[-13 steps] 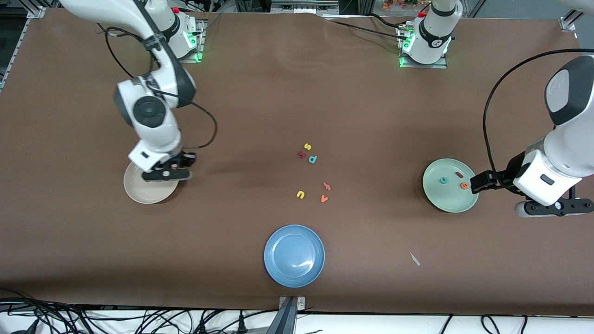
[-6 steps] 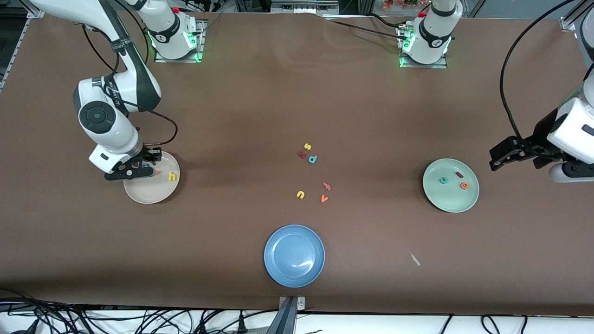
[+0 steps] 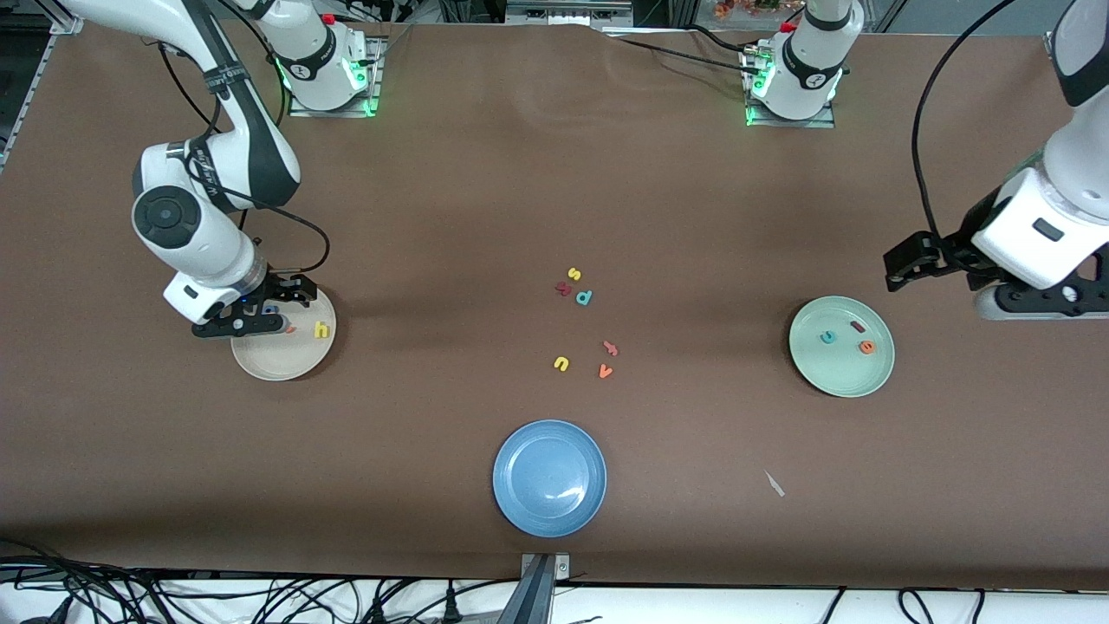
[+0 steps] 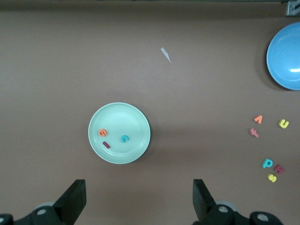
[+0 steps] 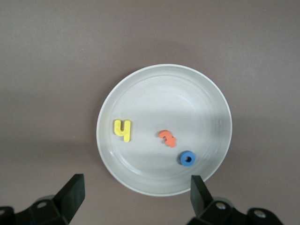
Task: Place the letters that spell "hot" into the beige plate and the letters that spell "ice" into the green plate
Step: 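Release the orange letter on the cream plate and return the right gripper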
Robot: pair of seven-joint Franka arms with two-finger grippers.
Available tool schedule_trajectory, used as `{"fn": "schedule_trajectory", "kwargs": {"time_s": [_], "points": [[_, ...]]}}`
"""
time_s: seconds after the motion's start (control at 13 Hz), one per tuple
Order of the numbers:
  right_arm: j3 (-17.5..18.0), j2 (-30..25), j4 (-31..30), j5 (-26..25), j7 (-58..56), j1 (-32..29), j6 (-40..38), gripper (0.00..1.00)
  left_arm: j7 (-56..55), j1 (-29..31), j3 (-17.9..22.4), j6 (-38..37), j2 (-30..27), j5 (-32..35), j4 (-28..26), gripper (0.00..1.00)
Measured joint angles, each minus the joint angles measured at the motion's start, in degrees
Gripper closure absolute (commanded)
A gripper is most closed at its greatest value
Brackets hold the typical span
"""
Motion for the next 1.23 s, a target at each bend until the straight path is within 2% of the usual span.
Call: {"fn": "schedule_trajectory", "kwargs": {"time_s": [0.31,0.46,0.69,1.0,1.23], "points": [[0.3,-1.4,12.0,5.8,0.0,0.0,-16.7,0.0,0.0,-10.4,9.9,-2.1,-0.3,0.0,0.1,0.0],[0.3,-3.0,16.6,8.3,0.0,0.0,-22.7,0.0,0.1,-11.2,10.5,-2.1,-0.3,0.0,0.0,0.0],[-0.1,-6.7,19.4,9.8,0.0,0.0,-28.5,0.0,0.1,-12.2,10.5,-2.4,0.6,-0.1,-0.6,0.0],[-3.2,-9.6,23.1,12.5,-0.2,-0.1,-36.6,0.0,0.1,-12.3,11.1,-2.4,3.5,-0.1,-1.2,0.0],[-6.8,-10.2,24.4,14.7,-1.8,0.5,-38.3,0.0,0.1,-12.4,11.2,-4.5,3.9,-0.1,-1.2,0.0]]}}
